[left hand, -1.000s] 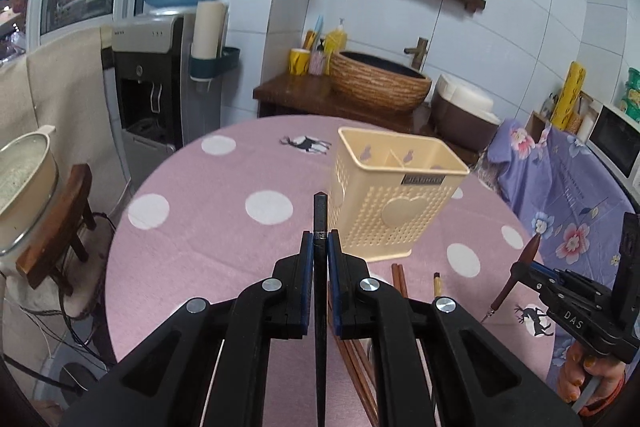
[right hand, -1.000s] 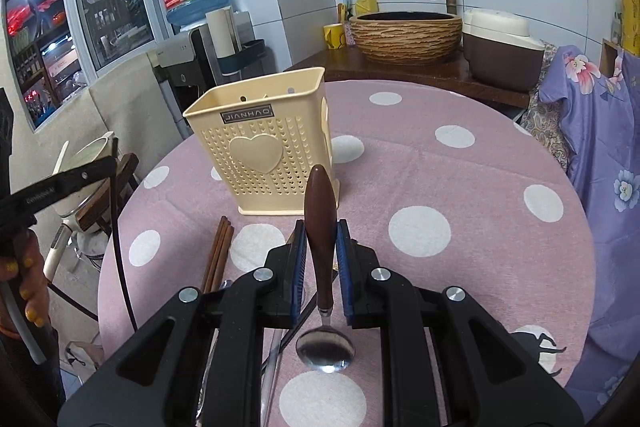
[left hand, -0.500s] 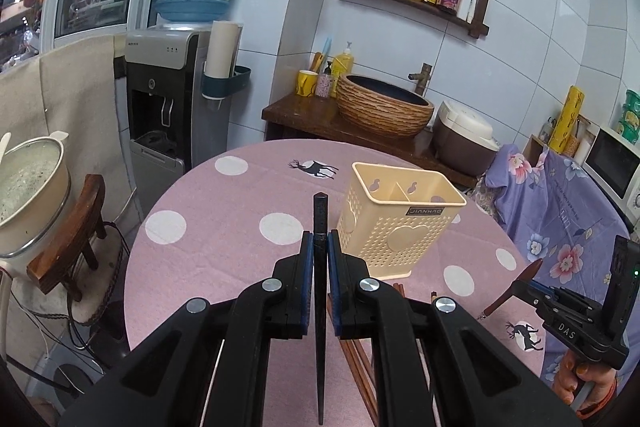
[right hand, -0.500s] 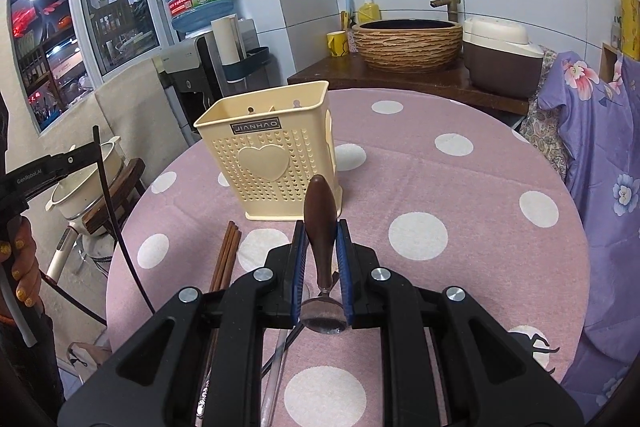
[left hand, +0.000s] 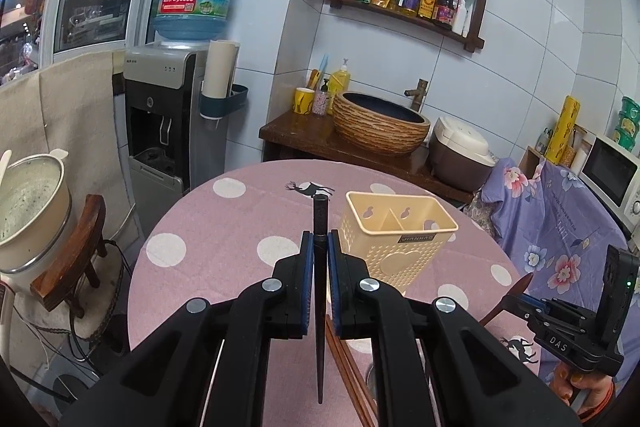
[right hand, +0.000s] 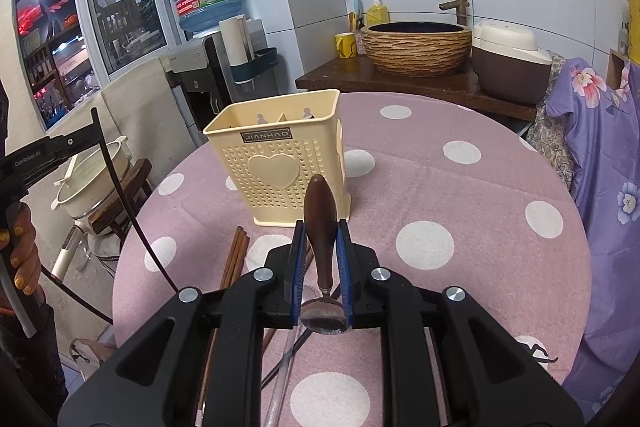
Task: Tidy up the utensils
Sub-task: 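Lift the black chopstick and brown-handled spoon and carry both over the beige holder, then lower the chopstick and spoon into the holder and open both grippers, then move both grippers back over the remaining utensils on the table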
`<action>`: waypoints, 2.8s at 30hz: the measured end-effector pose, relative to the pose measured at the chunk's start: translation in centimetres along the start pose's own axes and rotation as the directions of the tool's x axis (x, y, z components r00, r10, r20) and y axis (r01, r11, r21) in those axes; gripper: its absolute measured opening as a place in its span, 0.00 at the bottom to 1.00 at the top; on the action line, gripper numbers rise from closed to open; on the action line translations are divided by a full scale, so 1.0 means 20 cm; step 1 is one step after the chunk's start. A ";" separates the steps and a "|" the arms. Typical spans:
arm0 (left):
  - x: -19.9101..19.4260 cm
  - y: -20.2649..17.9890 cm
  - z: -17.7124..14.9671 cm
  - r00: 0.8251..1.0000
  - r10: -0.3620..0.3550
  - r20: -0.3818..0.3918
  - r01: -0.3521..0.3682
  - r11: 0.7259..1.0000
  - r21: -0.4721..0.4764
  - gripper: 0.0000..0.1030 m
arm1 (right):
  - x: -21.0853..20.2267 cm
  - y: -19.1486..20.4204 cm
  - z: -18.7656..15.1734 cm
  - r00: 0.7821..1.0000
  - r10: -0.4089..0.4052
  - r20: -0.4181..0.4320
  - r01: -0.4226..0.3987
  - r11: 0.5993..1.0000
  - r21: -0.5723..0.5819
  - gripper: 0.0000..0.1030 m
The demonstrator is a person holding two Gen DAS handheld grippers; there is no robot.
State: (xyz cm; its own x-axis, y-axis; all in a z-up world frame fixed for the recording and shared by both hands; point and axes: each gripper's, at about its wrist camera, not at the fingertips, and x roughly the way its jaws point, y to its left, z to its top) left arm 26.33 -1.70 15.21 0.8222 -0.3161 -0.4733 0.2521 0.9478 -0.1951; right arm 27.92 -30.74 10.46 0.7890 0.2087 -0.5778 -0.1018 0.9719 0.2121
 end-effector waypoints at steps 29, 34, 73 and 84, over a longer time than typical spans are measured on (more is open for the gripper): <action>0.40 -0.31 0.49 0.992 0.019 0.125 -0.022 1.000 0.017 0.08 | 0.31 0.17 0.72 0.985 -0.060 0.163 0.067 0.997 -0.040 0.15; 0.53 -0.28 0.34 0.998 0.029 0.048 -0.029 1.000 0.012 0.08 | 0.42 0.15 0.62 0.990 -0.063 0.123 0.069 0.997 -0.043 0.15; 0.37 -0.01 -0.47 0.969 0.104 -0.223 -0.099 0.995 0.035 0.82 | 0.23 0.05 -0.08 0.979 -0.202 0.041 0.202 0.979 -0.006 0.57; 0.42 0.00 -0.68 0.937 0.089 -0.337 -0.079 0.996 0.043 0.56 | 0.36 0.03 -0.35 0.981 -0.134 -0.141 0.141 0.989 0.036 0.55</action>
State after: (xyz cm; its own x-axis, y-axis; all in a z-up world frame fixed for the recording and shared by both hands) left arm 26.22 -4.94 -0.48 0.6211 -0.2258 -0.7505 0.2080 0.9707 -0.1200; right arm 29.31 -27.90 0.94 0.7024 0.0893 -0.7062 0.0320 0.9871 0.1567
